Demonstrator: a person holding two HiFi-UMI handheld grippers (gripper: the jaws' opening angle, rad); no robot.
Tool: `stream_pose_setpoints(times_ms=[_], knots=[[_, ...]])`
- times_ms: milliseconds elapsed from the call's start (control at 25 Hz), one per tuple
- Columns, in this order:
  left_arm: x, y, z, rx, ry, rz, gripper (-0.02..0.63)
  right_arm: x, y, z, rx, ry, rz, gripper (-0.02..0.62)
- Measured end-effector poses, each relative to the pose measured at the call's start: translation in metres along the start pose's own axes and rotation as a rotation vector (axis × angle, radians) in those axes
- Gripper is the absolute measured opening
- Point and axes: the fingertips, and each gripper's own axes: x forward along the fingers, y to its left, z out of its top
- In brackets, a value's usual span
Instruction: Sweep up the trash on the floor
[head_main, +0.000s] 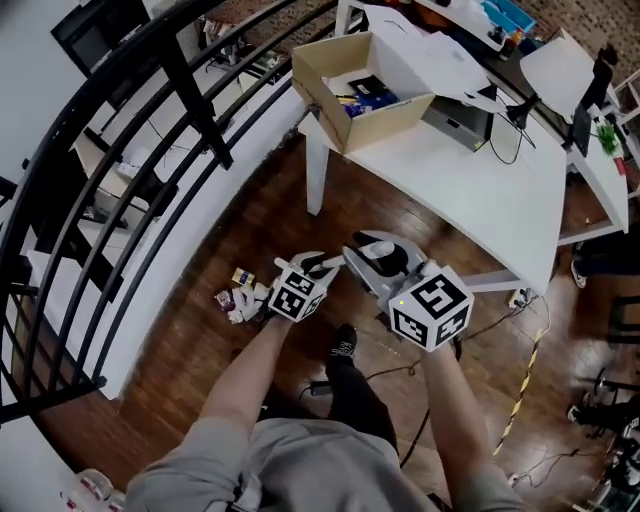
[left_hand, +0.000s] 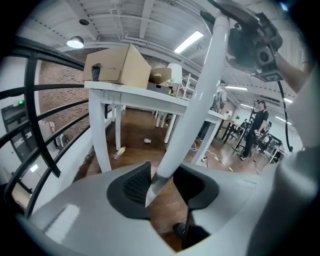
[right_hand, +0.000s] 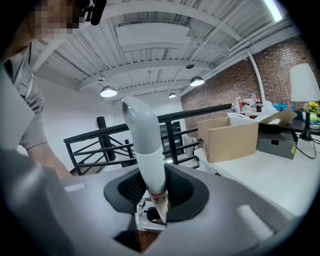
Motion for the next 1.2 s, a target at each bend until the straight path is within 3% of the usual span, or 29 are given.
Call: stream_pose_setpoints(times_ms=[320, 600, 840, 960, 1200], knots=[[0.061, -0.044, -0.006, -0.12, 0.068, 0.113, 0.138, -0.041, -0.06, -0.033, 0.015, 0.009, 0.149, 0.087], [0.105, -0.065, -0.026, -0.194, 0.12, 0.143, 0.133, -0.046, -0.104, -0.066, 0.082, 0.011, 0.167, 0.089], [0.134, -0.064, -0.019, -0.222, 0.109, 0.146, 0.129, -0.036, -0.142, -0.067, 0.132, -0.031, 0.095, 0.092], [0.147, -0.058, -0.013, -0.223, 0.111, 0.158, 0.129, -0.041, -0.161, -0.072, 0.128, -0.026, 0.03, 0.183], [0.168, -0.05, -0.005, -0.235, 0.115, 0.182, 0.129, -0.08, -0.19, -0.085, 0.193, -0.061, -0.144, 0.216]])
